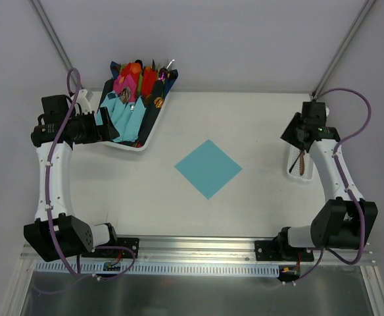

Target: Place the utensils on the paper napkin and roll it up

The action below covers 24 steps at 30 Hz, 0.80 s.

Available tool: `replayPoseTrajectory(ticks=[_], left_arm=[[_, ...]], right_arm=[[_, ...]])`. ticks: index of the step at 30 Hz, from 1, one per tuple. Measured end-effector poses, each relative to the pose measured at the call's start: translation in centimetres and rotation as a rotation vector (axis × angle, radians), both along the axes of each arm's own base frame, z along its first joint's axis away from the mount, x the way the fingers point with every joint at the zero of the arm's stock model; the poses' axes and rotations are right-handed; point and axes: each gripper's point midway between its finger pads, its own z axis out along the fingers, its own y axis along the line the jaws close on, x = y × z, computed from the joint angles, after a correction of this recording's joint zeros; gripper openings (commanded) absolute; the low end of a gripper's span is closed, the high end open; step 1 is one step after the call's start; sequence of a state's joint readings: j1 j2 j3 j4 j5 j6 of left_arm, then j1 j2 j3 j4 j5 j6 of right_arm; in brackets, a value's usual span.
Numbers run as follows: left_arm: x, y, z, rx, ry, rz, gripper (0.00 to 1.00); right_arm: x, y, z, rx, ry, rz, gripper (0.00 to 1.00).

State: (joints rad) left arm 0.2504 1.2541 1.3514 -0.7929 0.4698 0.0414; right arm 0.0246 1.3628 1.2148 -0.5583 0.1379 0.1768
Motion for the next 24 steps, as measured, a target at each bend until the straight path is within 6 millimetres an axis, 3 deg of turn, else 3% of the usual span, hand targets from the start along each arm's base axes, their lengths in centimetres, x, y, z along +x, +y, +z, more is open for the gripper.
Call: replayPoseTrajectory(ticks=[3,8,15,24], left_arm=[[0.0,0.0,0.0,0.0,0.0,0.001,0.99],[-0.2,0.1,0.0,0.005,0.001,0.011,0.99],[-0.2,0.4,-0.1,0.0,0.016,0.053,0.99],[0.5,0.9,-1.8,-0.016,0.083,0.088,0.99]], right_arm=[[-1.4,-4.5,-2.7,0.01,0.084,-0.119,0.43],[-2.2,-8.9,-6.8,0.038,0.2,-0.252,0.44],[-1.7,-10.4,-11.7,0.104,0.325,-0.311,0.4],[1.1,-11.1,-13.1,0.146,0.323,-0.32,0.31]])
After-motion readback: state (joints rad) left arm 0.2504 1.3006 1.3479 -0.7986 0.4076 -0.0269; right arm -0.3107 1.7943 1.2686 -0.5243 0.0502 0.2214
